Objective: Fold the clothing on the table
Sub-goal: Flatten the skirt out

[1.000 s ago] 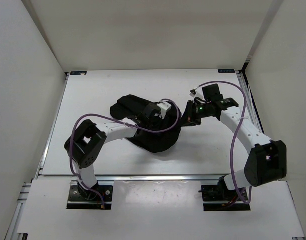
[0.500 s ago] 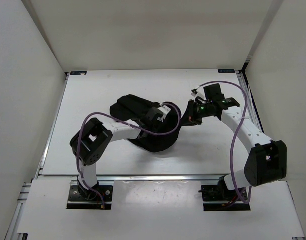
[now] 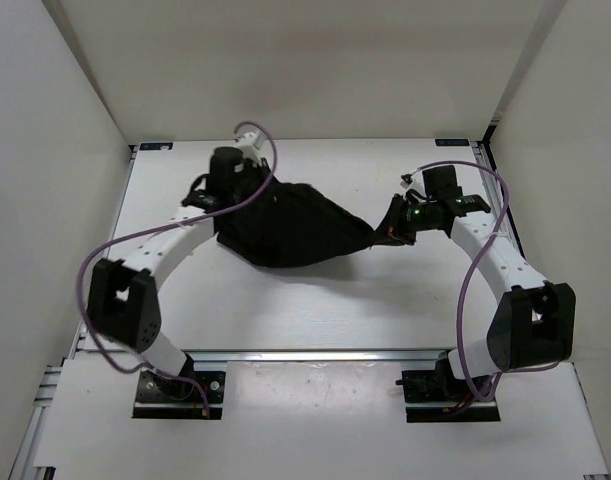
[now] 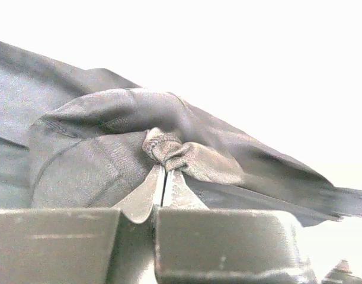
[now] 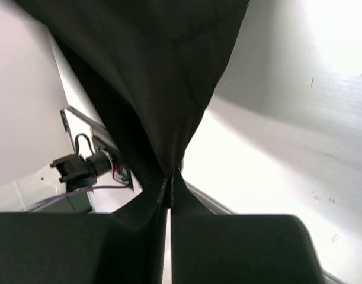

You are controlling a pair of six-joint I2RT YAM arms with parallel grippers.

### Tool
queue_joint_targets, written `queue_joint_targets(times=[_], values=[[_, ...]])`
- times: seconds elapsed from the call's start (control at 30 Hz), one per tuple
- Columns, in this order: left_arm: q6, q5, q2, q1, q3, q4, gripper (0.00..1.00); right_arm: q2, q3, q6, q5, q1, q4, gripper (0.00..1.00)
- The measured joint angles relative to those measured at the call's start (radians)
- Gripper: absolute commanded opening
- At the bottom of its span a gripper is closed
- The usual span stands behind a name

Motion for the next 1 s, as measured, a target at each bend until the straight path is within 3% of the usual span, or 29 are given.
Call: queue_joint_targets(times=[0.1,0.2,0.5,0.67,0.8,0.83,0.97,1.0], values=[[-0.107,0.153,-0.128,0.078,-0.014,0.068,0.0,0.0,0.004,0.006,0.013,0.004,0.018,0.0],[-0.198,0.259,-0.263,0.129,-0.123,0.138,0.0,0.018,0.039,0.005,0.043,0.015,0.006,0.0],[-0.27,0.187,-0.482,0.123,-0.509,0.039,0.03,0.055,0.14,-0.012,0.159,0.035,-0.118,0.0],[-0.303,0.138,-0.606,0.121,-0.572,-0.061,0.02,0.055,0.138,-0.008,0.182,0.076,-0.183,0.0],[-0.314,0.073,-0.679,0.121,-0.571,-0.127,0.19,0.055,0.104,-0.005,0.192,0.082,-0.199,0.01],[-0.309,0.056,-0.684,0.121,-0.571,-0.149,0.3,0.055,0.093,-0.005,0.203,0.082,-0.206,0.0],[-0.255,-0.103,-0.685,0.176,-0.57,-0.24,0.46,0.055,0.046,-0.051,0.375,0.042,-0.273,0.0],[-0.245,-0.122,-0.685,0.195,-0.57,-0.251,0.56,0.055,0.037,-0.058,0.411,0.027,-0.291,0.0]])
